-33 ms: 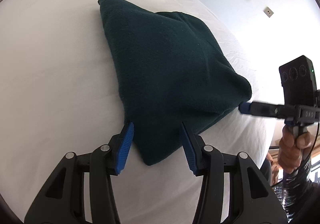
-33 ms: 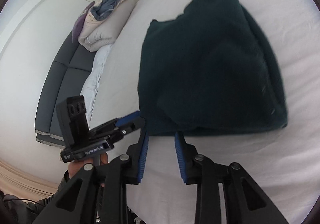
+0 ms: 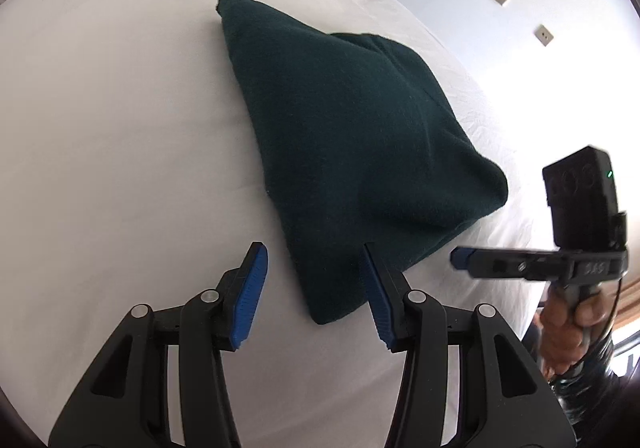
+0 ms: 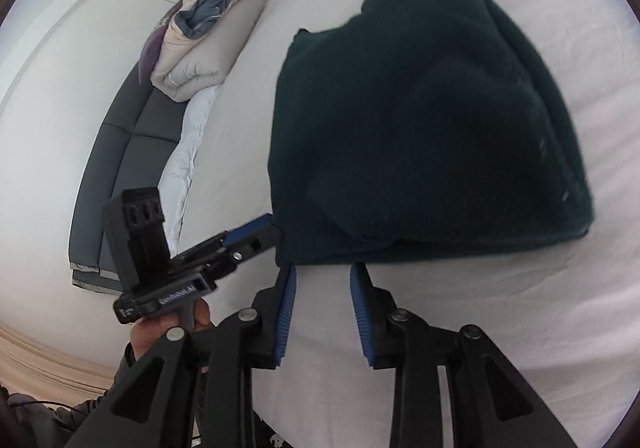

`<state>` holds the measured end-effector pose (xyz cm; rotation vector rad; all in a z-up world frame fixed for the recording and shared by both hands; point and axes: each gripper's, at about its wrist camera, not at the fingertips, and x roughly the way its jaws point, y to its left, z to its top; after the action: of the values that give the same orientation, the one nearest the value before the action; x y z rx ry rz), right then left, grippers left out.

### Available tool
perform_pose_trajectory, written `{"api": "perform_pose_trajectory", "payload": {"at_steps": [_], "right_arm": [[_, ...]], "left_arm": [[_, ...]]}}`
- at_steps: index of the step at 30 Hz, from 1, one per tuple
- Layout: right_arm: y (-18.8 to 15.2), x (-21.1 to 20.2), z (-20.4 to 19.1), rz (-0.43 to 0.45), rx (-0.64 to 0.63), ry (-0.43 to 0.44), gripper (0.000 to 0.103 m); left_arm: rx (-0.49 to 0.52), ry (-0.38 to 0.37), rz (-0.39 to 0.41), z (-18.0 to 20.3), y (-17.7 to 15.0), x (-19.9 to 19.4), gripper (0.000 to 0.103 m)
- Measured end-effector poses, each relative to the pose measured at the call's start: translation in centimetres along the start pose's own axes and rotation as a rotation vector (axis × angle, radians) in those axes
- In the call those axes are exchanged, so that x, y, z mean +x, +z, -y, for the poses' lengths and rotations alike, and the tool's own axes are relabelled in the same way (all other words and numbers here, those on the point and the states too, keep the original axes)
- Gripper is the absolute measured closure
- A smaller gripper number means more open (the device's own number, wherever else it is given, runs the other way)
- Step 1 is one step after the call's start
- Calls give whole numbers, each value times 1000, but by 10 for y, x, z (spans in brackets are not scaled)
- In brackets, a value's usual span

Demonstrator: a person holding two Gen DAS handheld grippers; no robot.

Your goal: Fold small clothes

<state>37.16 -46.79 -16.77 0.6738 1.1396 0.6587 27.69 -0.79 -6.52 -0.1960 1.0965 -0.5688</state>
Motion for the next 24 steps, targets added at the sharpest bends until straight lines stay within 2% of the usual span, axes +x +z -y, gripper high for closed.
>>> {"api": "perform_pose_trajectory", "payload": {"at_steps": [1, 3, 6, 11, 16, 19, 22, 24], "right_arm": [[-1, 4, 1, 14, 16, 4, 63], [-2, 14, 2, 43, 44, 4, 56], [-1, 27, 3, 76, 83, 28, 56], [-1, 44, 1, 138, 125, 55, 62], [-12, 45, -8, 195, 97, 16, 84], [-20, 37, -22, 207, 14, -51, 84], [-26, 33, -32, 172, -22, -51, 85], [-28, 24, -34, 206, -27, -33, 85]], "left_arm": [[-25, -11, 23, -5, 0, -7, 57], [-61, -34, 73, -13, 1, -24, 57], [-70, -56, 136, -15, 4, -44, 57], [-69, -79, 163, -11, 10, -56, 56], [-73, -92, 162, -7, 9, -58, 56], [-72, -90, 157, -7, 9, -59, 56], [-74, -86, 158, -9, 9, -60, 56], [-76, -86, 163, -10, 10, -61, 56]]}}
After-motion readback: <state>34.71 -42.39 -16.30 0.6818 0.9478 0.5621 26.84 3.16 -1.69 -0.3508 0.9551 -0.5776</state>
